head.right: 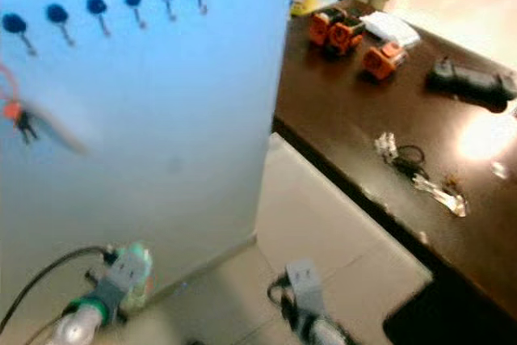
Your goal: Hang keys on a hook
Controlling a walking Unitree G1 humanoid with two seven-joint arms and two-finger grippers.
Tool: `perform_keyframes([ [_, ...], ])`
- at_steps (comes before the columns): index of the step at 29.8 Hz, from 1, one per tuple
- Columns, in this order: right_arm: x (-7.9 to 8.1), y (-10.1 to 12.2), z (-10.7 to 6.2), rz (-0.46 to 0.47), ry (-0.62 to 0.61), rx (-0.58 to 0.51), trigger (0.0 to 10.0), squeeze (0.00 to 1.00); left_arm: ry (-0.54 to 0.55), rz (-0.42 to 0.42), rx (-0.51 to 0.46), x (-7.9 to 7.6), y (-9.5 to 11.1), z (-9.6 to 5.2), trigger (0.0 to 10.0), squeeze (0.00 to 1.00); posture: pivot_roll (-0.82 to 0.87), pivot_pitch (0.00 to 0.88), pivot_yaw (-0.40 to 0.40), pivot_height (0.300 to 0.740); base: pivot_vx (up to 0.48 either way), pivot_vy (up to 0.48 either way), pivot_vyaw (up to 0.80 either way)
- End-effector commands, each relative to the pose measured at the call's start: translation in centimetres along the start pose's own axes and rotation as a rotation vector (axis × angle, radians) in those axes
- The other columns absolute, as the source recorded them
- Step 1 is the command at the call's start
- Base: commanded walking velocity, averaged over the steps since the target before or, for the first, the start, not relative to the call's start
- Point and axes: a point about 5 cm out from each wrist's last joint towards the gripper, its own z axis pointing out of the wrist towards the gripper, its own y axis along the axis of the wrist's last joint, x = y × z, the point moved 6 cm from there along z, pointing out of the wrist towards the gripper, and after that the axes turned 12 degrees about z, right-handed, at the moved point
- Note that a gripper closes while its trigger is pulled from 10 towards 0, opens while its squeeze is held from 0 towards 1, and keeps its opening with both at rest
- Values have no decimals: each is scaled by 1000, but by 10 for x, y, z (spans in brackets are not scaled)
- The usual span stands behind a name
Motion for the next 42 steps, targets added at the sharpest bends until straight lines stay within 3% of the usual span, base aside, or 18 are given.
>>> perform_keyframes([
  [1, 1, -2, -1, 7, 8, -5, 10000, 0, -31, 49, -133, 4, 23, -3, 10000, 0, -12, 33, -22, 740, 0, 0, 644],
  [4, -4, 8, 0, 20, 3, -40, 10000, 0, -23, 86, -342, 16, 70, -18, 10000, 0, -5, 41, -39, 740, 0, 0, 215],
  [6, -4, 8, 0, 20, 3, -40, 10000, 0, -23, 86, -342, 16, 70, -18, 10000, 0, -5, 41, -39, 740, 0, 0, 0],
  [9, -5, 18, 1, 13, 11, -66, 10000, 0, 59, 64, -546, 51, 136, -32, 10000, 0, 0, 57, -65, 740, 0, 0, 0],
  [11, -5, 18, 1, 13, 11, -66, 10000, 0, 59, 64, -546, 51, 136, -32, 10000, 0, 0, 57, -65, 740, 0, 0, 0],
  [13, -4, 24, 2, -9, 30, -75, 10000, 0, 73, 102, -716, 69, 189, -48, 10000, 0, 5, 70, -83, 740, 0, 0, 0],
  [14, -4, 24, 2, -9, 30, -75, 10000, 0, 73, 102, -716, 69, 189, -48, 10000, 0, 5, 70, -83, 740, 0, 0, 0],
  [15, -3, 25, 3, -21, 38, -75, 10000, 0, 126, 168, -796, 80, 215, -56, 10000, 0, 2, 75, -86, 740, 0, 0, 0],
  [18, -2, 26, 3, -29, 42, -75, 10000, 0, 167, 215, -844, 87, 229, -61, 10000, 0, 2, 75, -86, 740, 0, 0, 0],
  [21, -2, 27, 3, -31, 45, -77, 10000, 0, 256, 273, -895, 100, 247, -70, 10000, 0, 2, 75, -86, 740, 0, 0, 0],
  [23, -3, 25, 3, -30, 41, -76, 10000, 0, 603, 406, -1009, 144, 287, -104, 10000, 0, -12, 84, -82, 740, 0, 0, 0],
  [24, -3, 25, 3, -30, 41, -76, 10000, 0, 603, 406, -1009, 144, 287, -104, 10000, 0, -12, 84, -82, 740, 0, 0, 0],
  [25, -3, 22, 2, -31, 39, -68, 10000, 0, 807, 461, -1041, 166, 302, -125, 10000, 0, -12, 84, -82, 740, 0, 0, 0],
  [27, -3, 22, 2, -31, 39, -68, 10000, 0, 807, 461, -1041, 166, 302, -125, 10000, 0, -12, 84, -82, 740, 0, 0, 0],
  [30, -4, 9, -1, -43, 36, -32, 10000, 0, 1174, 400, -1017, 213, 327, -159, 10000, 0, -8, 78, -80, 740, 0, 0, 0],
  [33, -4, 9, -1, -43, 36, -32, 10000, 0, 1174, 400, -1017, 213, 327, -159, 10000, 0, -8, 78, -80, 740, 0, 0, 0],
  [35, -4, 8, -1, -39, 34, -31, 10000, 0, 1297, 330, -983, 235, 340, -169, 10000, 0, -22, 78, -68, 740, 0, 0, 0],
  [42, -3, 8, -1, -32, 31, -32, 10000, 0, 1301, 303, -957, 241, 343, -166, 10000, 0, -20, 78, -63, 740, 0, 0, 0],
])
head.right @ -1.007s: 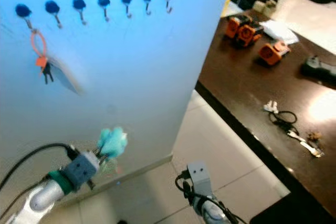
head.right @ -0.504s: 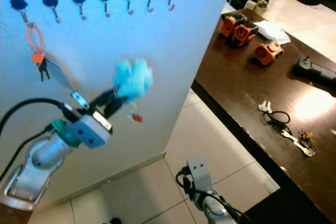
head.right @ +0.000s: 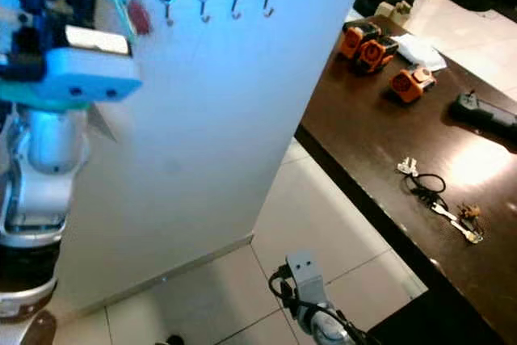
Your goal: Hang keys on a hook
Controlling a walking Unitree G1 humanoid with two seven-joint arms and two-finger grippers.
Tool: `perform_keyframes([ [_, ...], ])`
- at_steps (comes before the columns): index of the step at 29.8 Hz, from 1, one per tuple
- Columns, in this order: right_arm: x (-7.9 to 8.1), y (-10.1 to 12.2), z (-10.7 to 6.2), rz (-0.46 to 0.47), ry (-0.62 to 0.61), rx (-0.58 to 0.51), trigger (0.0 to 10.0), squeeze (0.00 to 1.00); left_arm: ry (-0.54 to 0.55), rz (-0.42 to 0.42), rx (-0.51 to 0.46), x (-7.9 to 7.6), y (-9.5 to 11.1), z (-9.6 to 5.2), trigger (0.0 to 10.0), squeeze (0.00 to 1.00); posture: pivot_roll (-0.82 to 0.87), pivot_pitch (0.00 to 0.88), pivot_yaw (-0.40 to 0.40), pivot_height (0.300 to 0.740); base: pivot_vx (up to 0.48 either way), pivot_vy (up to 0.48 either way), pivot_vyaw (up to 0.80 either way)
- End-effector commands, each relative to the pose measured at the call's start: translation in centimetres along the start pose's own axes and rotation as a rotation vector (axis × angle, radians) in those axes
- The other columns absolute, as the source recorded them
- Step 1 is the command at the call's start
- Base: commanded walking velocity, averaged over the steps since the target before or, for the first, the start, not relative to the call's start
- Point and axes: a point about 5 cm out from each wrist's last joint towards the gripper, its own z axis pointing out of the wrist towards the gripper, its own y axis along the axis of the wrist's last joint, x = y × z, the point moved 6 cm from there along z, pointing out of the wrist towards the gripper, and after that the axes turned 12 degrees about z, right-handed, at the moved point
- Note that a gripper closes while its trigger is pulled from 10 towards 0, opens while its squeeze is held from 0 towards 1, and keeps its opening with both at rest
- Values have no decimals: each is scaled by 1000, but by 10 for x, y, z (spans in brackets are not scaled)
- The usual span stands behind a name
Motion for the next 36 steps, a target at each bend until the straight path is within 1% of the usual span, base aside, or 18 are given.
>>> perform_keyframes([
  [1, -1, -10, -3, 6, -8, 27, 10000, 0, -12, -1, 13, -6, 0, -2, 10000, 0, -21, 82, -62, 740, 0, 0, 0],
  [2, -1, -12, -4, 6, -8, 30, 10000, 0, -27, -1, 27, -12, -1, -4, 10000, 0, -19, 85, -62, 740, 0, 0, 0],
  [3, -1, -12, -4, 6, -8, 30, 10000, 0, -27, -1, 27, -12, -1, -4, 10000, 0, -19, 85, -62, 740, 0, 0, 0],
  [6, 0, -14, -4, 4, -7, 36, 10000, 0, -56, 3, 48, -26, 0, -14, 10000, 0, -18, 86, -63, 740, 0, 0, 0],
  [8, 0, -14, -4, 4, -7, 36, 10000, 0, -56, 3, 48, -26, 0, -14, 10000, 0, -18, 86, -63, 740, 0, 0, 0],
  [9, 0, -14, -4, 4, -8, 35, 10000, 0, -75, 5, 54, -33, 0, -20, 10000, 0, -20, 88, -63, 740, 0, 0, 0],
  [12, 0, -14, -4, 3, -8, 35, 10000, 0, -87, 12, 63, -39, -1, -26, 10000, 0, -20, 88, -63, 740, 0, 0, 0],
  [14, 0, -13, -4, 0, -6, 34, 10000, 0, -100, 32, 93, -49, -4, -36, 10000, 0, -20, 93, -67, 740, 0, 0, 0],
  [16, 0, -13, -4, -3, -5, 35, 10000, 0, -82, 53, 113, -53, -5, -36, 10000, 0, -20, 93, -67, 740, 0, 0, 0],
  [22, 1, -13, -4, -4, -3, 35, 10000, 0, -47, 76, 128, -53, -7, -30, 10000, 0, -26, 97, -67, 740, 0, 0, 0],
  [24, 1, -14, -4, -2, -4, 35, 10000, 0, 4, 98, 137, -47, -10, -22, 10000, 0, -31, 97, -64, 740, 0, 0, 0],
  [25, 1, -14, -4, -2, -4, 35, 10000, 0, 4, 98, 137, -47, -10, -22, 10000, 0, -31, 97, -64, 740, 0, 0, 0],
  [27, 0, -15, -5, 1, -7, 37, 10000, 0, 56, 117, 137, -38, -13, -17, 10000, 0, -34, 96, -62, 740, 0, 0, 0],
  [28, 0, -15, -5, 1, -7, 37, 10000, 0, 56, 117, 137, -38, -13, -17, 10000, 0, -34, 96, -62, 740, 0, 0, 0],
  [29, 0, -17, -5, 1, -9, 39, 10000, 0, 91, 127, 138, -30, -15, -14, 10000, 0, -34, 95, -60, 740, 0, 0, 0],
  [34, 0, -18, -6, 1, -10, 43, 10000, 0, 94, 141, 133, -32, -15, -13, 10000, 0, -30, 95, -61, 740, 0, 0, 0],
  [35, 0, -18, -6, 0, -9, 43, 10000, 0, 76, 148, 127, -38, -14, -16, 10000, 0, -30, 95, -61, 740, 0, 0, 0],
  [36, 0, -18, -6, 0, -9, 43, 10000, 0, 76, 148, 127, -38, -14, -16, 10000, 0, -30, 95, -61, 740, 0, 0, 0],
])
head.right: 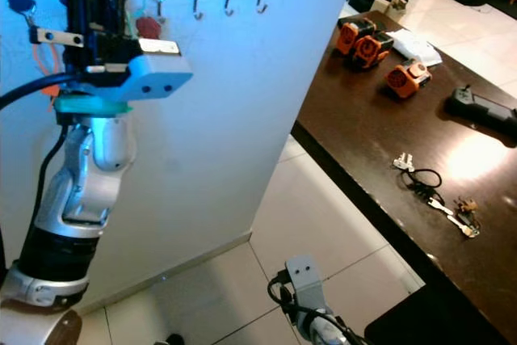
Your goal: Hang keys on a hook
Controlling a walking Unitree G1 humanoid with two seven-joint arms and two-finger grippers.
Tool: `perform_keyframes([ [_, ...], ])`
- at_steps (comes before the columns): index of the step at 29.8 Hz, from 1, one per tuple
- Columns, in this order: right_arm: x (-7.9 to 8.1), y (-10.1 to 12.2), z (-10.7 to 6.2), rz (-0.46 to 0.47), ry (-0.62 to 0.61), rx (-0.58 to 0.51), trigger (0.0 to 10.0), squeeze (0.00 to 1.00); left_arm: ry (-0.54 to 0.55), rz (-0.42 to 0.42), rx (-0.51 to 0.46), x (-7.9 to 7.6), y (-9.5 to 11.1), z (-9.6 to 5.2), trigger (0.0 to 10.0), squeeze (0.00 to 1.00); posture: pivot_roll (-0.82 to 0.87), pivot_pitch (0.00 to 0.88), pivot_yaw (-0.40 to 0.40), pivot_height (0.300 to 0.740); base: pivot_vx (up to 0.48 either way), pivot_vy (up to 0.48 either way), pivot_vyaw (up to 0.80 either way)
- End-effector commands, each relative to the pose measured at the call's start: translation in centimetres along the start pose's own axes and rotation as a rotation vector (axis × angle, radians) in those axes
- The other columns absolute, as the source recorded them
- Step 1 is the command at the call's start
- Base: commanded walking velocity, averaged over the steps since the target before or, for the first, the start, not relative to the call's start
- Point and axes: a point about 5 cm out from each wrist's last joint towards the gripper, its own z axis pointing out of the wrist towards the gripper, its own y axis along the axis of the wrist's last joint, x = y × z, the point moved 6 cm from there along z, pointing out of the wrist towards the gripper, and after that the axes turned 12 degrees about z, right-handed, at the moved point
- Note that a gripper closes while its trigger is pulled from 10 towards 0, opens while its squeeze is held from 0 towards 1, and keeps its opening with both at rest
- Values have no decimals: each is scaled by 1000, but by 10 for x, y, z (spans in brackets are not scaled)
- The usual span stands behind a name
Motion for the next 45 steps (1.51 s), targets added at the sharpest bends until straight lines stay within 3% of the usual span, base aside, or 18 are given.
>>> perform_keyframes([
  [1, -1, -8, -2, 0, -5, 22, 10000, 0, -35, 23, -5, -10, 0, -7, 10000, 0, -32, 96, -62, 740, 0, 0, 0],
  [11, 0, -7, -2, -4, -3, 22, 10000, 0, -173, 54, 4, -53, -4, -43, 10000, 0, -40, 98, -66, 740, 0, 0, 0],
  [21, -2, -7, -2, -4, -7, 20, 10000, 0, -178, 87, 18, -61, -16, -43, 10000, 0, -49, 95, -63, 740, 0, 0, 0],
  [28, -3, -7, -3, -5, -10, 22, 10000, 0, -93, 108, -33, -43, -16, -31, 10000, 0, -45, 88, -65, 740, 0, 0, 0],
  [35, -4, -7, -3, -8, -12, 22, 10000, 0, 42, 112, -203, 4, -3, -17, 10000, 0, -40, 85, -70, 740, 0, 0, 0],
  [37, -5, -7, -3, -12, -11, 25, 10000, 0, 54, 99, -227, 11, 2, -17, 10000, 0, -35, 85, -72, 740, 0, 0, 0],
  [45, -5, -7, -2, -22, -6, 33, 10000, 0, 44, 55, -245, 8, 16, -21, 10000, 0, -19, 88, -83, 740, 0, 0, 0],
])
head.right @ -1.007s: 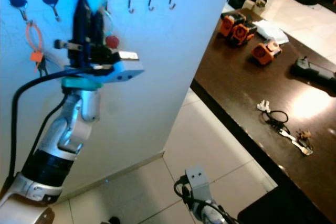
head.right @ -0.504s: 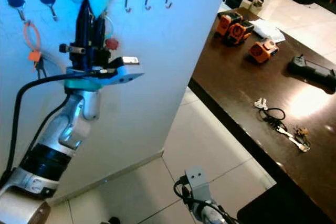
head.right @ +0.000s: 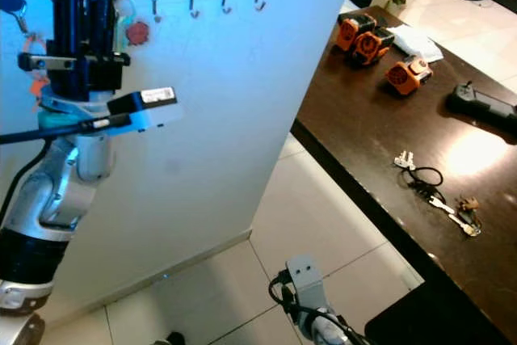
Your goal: Hang keys on a hook
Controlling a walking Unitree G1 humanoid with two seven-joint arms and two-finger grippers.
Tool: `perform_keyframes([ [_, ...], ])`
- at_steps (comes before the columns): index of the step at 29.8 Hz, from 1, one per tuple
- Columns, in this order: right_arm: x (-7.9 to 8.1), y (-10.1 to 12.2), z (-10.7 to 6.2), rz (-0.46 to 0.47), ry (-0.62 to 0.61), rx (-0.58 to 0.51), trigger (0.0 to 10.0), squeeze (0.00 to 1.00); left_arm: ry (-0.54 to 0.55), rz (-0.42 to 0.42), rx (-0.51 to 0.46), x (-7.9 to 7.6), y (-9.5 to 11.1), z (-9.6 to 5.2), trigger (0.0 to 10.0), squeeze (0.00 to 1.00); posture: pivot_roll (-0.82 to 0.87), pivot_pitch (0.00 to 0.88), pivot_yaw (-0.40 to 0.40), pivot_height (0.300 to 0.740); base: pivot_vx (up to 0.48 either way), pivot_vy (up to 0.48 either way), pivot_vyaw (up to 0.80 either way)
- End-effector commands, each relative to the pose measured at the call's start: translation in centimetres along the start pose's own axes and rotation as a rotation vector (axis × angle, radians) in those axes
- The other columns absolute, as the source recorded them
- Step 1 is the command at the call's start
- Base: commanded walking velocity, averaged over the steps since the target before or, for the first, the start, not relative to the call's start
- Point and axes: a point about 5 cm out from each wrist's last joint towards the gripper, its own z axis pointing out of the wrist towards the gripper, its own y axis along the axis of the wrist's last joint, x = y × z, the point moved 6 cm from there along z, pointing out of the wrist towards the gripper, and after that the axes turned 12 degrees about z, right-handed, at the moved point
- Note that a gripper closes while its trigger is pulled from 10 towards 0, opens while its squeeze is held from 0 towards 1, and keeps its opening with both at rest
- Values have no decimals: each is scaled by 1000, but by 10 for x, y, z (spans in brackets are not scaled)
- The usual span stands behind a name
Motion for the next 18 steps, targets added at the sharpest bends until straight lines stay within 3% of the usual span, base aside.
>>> perform_keyframes([
  [1, -1, -8, -2, -4, -2, 31, 10000, 0, -15, -27, -12, -8, 11, -5, 10000, 0, -22, 89, -84, 740, 0, 0, 0],
  [2, -1, -8, -2, -4, -2, 31, 10000, 0, -15, -27, -12, -8, 11, -5, 10000, 0, -22, 89, -84, 740, 0, 0, 0],
  [4, 1, -5, 0, -5, 3, 26, 10000, 0, -42, -46, 4, -25, 17, -9, 10000, 0, -27, 90, -82, 740, 0, 0, 0],
  [6, 2, -5, 0, -3, 3, 24, 10000, 0, -54, -56, 13, -32, 20, -9, 10000, 0, -27, 90, -82, 740, 0, 0, 0],
  [18, -3, -16, -5, 4, -14, 41, 10000, 0, -140, -132, -18, -57, 41, -14, 10000, 0, -53, 94, -71, 740, 0, 0, 0],
])
